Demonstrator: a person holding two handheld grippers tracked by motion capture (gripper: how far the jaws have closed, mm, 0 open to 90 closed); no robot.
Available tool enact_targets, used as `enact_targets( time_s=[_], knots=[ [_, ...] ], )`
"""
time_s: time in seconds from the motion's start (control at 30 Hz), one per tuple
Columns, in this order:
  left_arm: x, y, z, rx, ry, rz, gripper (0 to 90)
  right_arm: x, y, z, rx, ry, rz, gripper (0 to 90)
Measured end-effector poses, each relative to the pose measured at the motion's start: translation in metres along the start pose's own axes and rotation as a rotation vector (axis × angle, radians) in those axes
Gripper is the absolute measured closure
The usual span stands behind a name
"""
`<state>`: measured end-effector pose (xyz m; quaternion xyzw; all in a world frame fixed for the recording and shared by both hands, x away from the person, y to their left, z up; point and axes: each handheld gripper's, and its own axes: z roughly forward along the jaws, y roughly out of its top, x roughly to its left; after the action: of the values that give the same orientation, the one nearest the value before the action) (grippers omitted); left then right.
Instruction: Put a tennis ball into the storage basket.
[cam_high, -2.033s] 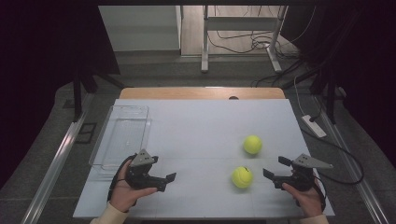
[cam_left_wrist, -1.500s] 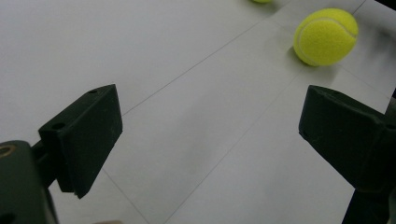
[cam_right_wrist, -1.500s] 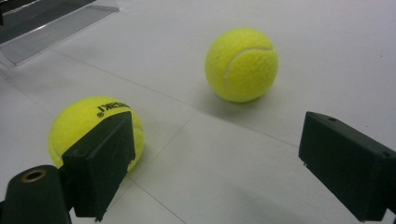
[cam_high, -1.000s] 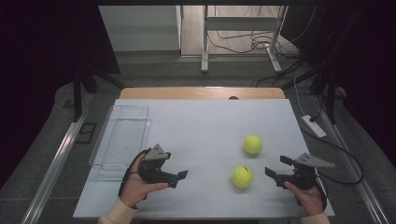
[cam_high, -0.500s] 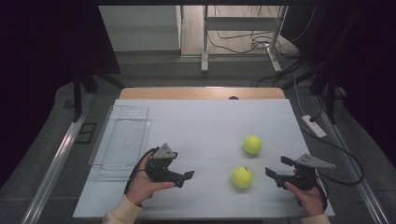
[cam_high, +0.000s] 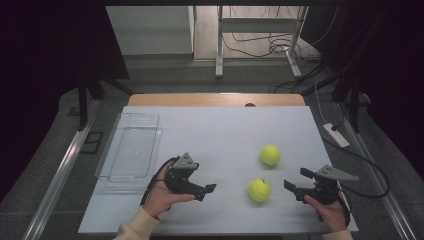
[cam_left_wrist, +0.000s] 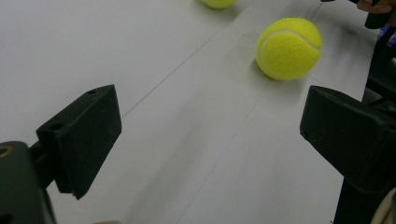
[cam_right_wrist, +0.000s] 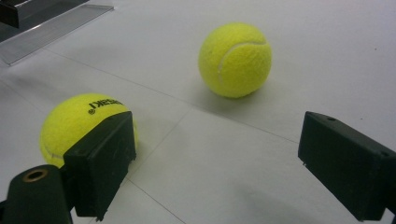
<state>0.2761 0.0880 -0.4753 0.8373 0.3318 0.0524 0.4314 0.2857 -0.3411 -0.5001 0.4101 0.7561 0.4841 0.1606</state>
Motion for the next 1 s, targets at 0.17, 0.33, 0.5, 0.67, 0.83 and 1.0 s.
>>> enact_targets(
  time_s=[0.17, 0.33, 0.5, 0.67, 0.83, 1.0],
  knots=[
    [-0.001, 0.002, 0.005, 0.007, -0.006, 0.002, 6.3, 0.0, 0.0, 0.0, 0.002, -0.003, -0.001, 10.9],
    [-0.003, 0.004, 0.009, 0.011, -0.012, 0.008, 6.4, 0.0, -0.001, 0.001, 0.005, -0.002, -0.004, 10.9],
    [-0.006, 0.007, 0.013, 0.018, -0.021, 0.017, 6.4, 0.0, -0.001, 0.001, 0.008, -0.001, -0.005, 10.9],
    [-0.009, 0.011, 0.018, 0.02, -0.029, 0.023, 6.4, 0.0, -0.002, 0.001, 0.01, -0.004, -0.003, 10.8],
    [-0.012, 0.014, 0.022, 0.022, -0.04, 0.029, 6.4, 0.0, -0.002, 0.002, 0.013, -0.004, -0.002, 10.9],
    [-0.015, 0.017, 0.025, 0.022, -0.05, 0.038, 6.4, 0.0, -0.002, 0.001, 0.014, -0.005, -0.002, 10.9]
  ],
)
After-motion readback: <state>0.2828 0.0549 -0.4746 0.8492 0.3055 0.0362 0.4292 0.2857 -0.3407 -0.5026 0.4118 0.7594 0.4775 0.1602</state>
